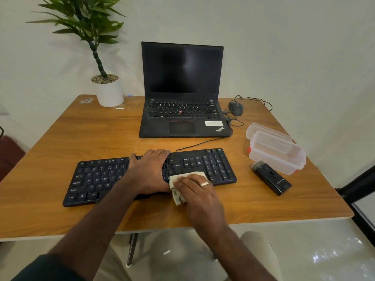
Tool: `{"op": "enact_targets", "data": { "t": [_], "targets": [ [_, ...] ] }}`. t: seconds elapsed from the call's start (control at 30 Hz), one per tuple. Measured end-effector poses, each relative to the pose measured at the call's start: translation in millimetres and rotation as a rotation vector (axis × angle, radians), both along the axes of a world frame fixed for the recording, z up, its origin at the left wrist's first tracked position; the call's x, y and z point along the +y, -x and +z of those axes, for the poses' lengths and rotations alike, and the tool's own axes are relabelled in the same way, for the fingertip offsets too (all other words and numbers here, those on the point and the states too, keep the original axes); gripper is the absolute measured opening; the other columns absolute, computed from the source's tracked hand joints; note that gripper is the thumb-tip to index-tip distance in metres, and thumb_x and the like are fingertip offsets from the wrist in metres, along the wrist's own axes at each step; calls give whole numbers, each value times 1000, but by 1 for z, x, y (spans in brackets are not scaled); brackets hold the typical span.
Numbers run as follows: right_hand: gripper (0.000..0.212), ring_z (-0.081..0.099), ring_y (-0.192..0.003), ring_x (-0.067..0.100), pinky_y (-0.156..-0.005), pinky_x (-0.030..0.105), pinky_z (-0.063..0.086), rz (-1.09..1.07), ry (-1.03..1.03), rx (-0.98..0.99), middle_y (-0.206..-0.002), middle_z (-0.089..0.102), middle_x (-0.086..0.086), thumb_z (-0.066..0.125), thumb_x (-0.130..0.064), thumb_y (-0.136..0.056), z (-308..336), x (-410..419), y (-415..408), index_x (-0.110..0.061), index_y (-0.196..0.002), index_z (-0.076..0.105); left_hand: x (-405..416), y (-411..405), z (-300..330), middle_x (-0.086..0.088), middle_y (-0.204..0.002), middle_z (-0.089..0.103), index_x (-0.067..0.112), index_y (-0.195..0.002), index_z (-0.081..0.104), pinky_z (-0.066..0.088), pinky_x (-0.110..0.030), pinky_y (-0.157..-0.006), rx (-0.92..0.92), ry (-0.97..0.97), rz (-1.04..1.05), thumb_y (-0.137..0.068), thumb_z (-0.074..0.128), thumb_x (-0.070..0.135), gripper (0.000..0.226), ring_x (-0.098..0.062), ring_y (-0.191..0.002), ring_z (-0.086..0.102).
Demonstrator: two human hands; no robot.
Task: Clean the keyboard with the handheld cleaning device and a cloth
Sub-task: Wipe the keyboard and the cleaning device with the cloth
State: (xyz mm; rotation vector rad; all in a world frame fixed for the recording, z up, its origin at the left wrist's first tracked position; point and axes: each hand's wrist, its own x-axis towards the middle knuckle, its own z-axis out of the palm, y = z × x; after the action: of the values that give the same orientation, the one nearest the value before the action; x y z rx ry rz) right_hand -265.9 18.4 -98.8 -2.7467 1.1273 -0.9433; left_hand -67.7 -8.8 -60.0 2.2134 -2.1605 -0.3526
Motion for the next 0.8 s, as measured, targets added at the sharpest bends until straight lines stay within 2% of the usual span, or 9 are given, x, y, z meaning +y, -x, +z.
{"op": "enact_targets", "data": {
  "t": [0.07, 0.13, 0.17, 0.23, 0.37, 0.47, 0.6, 0.7, 0.8],
  "targets": [
    [37, 67, -110, 23, -90, 35, 58, -14, 10, 46, -118, 74, -3, 50, -17, -88, -4, -1, 10, -16, -116, 75, 1, -1, 0, 10, -162, 24, 29, -157, 14, 15, -67, -116, 7, 6, -4, -61, 64, 85, 122, -15, -147, 22],
    [36, 67, -112, 25, -90, 36, 59, -14, 31, 120, -122, 73, -1, 69, -9, -83, -9, -4, 25, -14, -118, 75, 1, -1, 0, 11, -162, 24, 29, -157, 14, 14, -66, -116, 23, -8, -1, -54, 63, 90, 130, -14, -147, 22],
    [42, 67, -111, 25, -90, 36, 59, -22, 28, 151, -122, 73, 0, 79, -5, -77, -9, -5, 31, -13, -118, 75, 1, -1, 0, 11, -162, 23, 30, -157, 14, 13, -66, -116, 27, -13, 2, -48, 62, 94, 135, -15, -148, 21],
    [49, 66, -105, 26, -85, 34, 60, -78, 5, 202, -121, 73, 2, 86, -3, -70, -7, -8, 41, -13, -116, 76, 0, -2, -1, 11, -164, 21, 30, -158, 12, 11, -67, -116, 28, -23, 6, -41, 57, 100, 143, -15, -149, 19],
    [45, 61, -108, 30, -79, 40, 62, -260, -76, 265, -123, 66, 4, 85, -10, -73, 2, -17, 61, -16, -116, 76, -1, -3, -1, 9, -165, 19, 31, -158, 10, 9, -68, -117, 44, -26, 11, -41, 57, 101, 144, -16, -151, 16],
    [39, 56, -115, 31, -91, 44, 58, -365, -141, 250, -126, 62, 4, 79, -15, -83, 8, -29, 80, -18, -121, 73, -2, -3, 0, 8, -166, 18, 30, -158, 11, 9, -69, -117, 41, -31, 13, -43, 59, 99, 143, -17, -151, 15],
    [36, 53, -107, 28, -87, 40, 55, -499, -143, 157, -114, 62, 2, 76, -4, -84, 14, -47, 102, -14, -119, 75, -4, -2, -1, 8, -165, 19, 30, -158, 12, 10, -70, -116, 42, -30, 18, -41, 58, 100, 144, -17, -151, 16],
    [34, 58, -106, 32, -85, 47, 58, -462, -115, 63, -111, 64, 5, 77, -2, -81, 16, -41, 95, -11, -114, 76, -5, -2, -3, 8, -165, 20, 30, -158, 13, 11, -70, -116, 39, -25, 21, -39, 56, 101, 145, -17, -151, 17],
    [37, 60, -103, 28, -79, 39, 57, -327, -98, 112, -110, 66, 2, 82, -7, -77, 9, -23, 72, -15, -112, 77, -5, -3, -3, 8, -165, 21, 30, -157, 13, 11, -69, -116, 35, -28, 22, -40, 57, 101, 144, -17, -150, 18]
  ]
}}
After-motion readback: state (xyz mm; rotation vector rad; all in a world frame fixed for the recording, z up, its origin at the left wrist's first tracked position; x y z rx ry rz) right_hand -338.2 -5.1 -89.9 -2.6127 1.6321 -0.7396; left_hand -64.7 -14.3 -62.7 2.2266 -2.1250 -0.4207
